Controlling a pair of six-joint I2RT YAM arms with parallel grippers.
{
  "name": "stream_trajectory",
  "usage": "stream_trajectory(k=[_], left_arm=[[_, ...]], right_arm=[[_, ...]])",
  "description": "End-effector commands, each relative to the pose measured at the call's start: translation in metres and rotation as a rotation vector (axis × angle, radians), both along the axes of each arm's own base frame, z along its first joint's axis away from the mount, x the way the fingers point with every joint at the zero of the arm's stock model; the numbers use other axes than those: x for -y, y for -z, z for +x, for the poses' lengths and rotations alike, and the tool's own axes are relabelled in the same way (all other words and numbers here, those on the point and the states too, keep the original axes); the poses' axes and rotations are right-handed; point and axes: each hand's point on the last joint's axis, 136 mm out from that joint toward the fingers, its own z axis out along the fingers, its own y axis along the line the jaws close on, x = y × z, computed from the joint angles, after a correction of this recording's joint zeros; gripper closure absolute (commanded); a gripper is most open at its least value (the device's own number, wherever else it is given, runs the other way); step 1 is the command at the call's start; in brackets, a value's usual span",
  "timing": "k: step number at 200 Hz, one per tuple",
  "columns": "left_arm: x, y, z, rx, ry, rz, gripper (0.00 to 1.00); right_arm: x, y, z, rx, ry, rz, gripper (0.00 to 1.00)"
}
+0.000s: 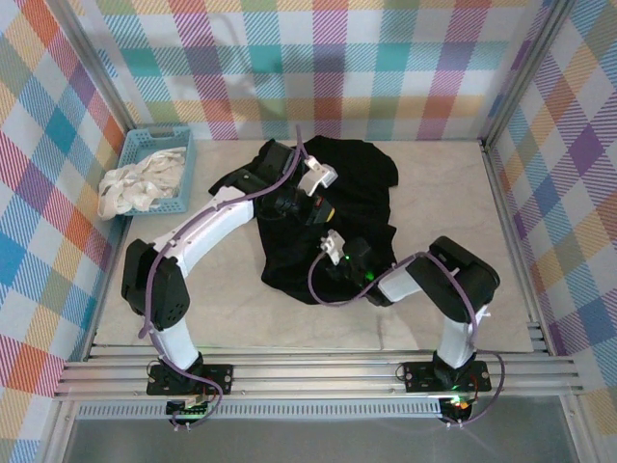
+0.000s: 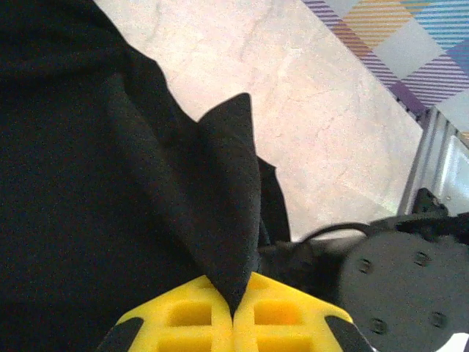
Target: Fold the inside-out t-shirt
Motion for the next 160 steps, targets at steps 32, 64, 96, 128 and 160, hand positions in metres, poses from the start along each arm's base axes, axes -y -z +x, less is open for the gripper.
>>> stream_trajectory(k=[32, 64, 96, 128, 160], left_arm=[[-0.001, -0.075, -0.049, 0.043, 0.129, -0.187, 1.00], [0.000, -0.099, -0.075, 0.091, 0.185, -0.246, 1.00], [0.003, -0.111, -0.095, 0.125, 0.244, -0.263, 1.00], [0.008, -0.123, -0.112, 0.149, 0.285, -0.290, 1.00], [0.029, -0.144, -0.135, 0.175, 0.352, -0.337, 1.00]], right_arm=[[0.006, -0.024, 0.037, 0.044, 0.136, 0.061, 0.64], [0.007, -0.028, 0.041, 0.018, 0.142, 0.076, 0.65], [0.009, -0.037, 0.038, 0.020, 0.129, 0.108, 0.67], [0.010, -0.042, 0.039, -0.007, 0.143, 0.140, 0.67], [0.010, -0.041, 0.047, -0.052, 0.199, 0.142, 0.65]])
